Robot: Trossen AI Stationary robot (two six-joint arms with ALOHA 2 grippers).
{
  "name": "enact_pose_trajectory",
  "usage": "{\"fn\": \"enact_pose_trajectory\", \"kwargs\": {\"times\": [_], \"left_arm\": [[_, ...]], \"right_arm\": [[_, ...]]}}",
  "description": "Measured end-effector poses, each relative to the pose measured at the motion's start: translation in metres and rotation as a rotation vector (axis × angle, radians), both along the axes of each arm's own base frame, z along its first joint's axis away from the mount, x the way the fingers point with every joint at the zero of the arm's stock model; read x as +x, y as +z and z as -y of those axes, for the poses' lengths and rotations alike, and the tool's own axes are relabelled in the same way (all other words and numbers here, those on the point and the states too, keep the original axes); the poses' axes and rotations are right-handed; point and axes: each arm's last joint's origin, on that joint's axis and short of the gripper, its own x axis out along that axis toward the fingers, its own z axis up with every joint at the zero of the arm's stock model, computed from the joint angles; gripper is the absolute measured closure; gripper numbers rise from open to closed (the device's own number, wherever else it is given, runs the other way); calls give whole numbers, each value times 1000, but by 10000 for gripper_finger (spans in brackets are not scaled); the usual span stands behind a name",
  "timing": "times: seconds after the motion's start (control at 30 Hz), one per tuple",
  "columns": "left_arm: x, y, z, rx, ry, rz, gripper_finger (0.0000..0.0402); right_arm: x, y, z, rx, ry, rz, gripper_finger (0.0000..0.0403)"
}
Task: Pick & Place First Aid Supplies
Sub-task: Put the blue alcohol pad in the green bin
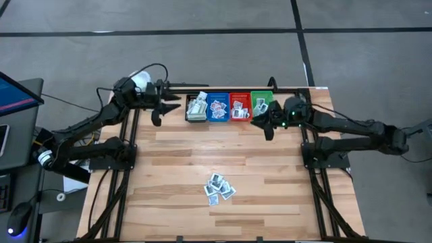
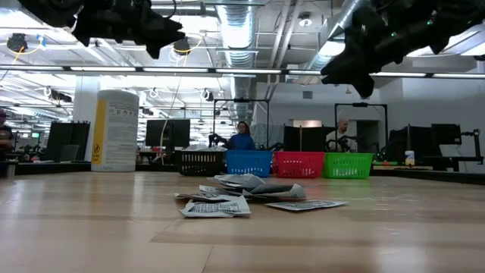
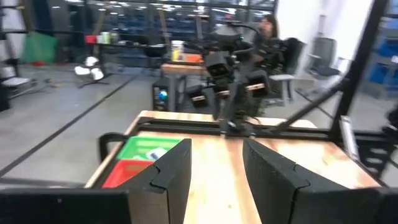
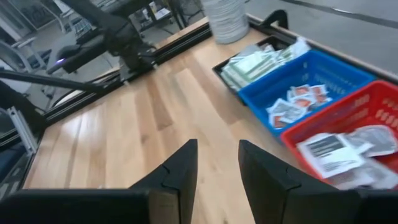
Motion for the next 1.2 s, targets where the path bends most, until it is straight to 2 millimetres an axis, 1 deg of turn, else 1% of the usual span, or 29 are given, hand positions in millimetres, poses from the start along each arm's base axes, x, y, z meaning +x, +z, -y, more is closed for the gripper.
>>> {"fn": "enact_pose_trajectory", "kwargs": {"times": [0.27, 0.43, 0.53, 0.73, 0.9, 1.0, 1.07, 1.13, 1.2], "left_arm": [[12, 0, 19, 13, -150, -1, 256], [19, -6, 36, -28, -241, -53, 256], [21, -7, 47, -45, -266, -85, 256], [17, -6, 72, -25, -261, -124, 256], [19, -10, 92, -21, -212, -182, 256], [22, -17, 108, -48, -194, -219, 256], [23, -27, 120, -65, -185, -257, 256], [23, -36, 132, -99, -196, -291, 256], [23, -46, 143, -170, -219, -336, 256]], "right_arm": [[10, 0, -40, 12, 27, -6, 291], [13, -1, -64, 26, 18, -1, 291], [17, -3, -76, 30, 15, 7, 291], [38, -11, -96, 66, 58, 69, 291], [58, -25, -114, 73, 118, 110, 291], [65, -35, -125, 72, 154, 97, 292], [68, -43, -131, 64, 176, 67, 292], [72, -46, -136, 61, 196, 47, 292], [77, -45, -144, 68, 243, 43, 292]]}}
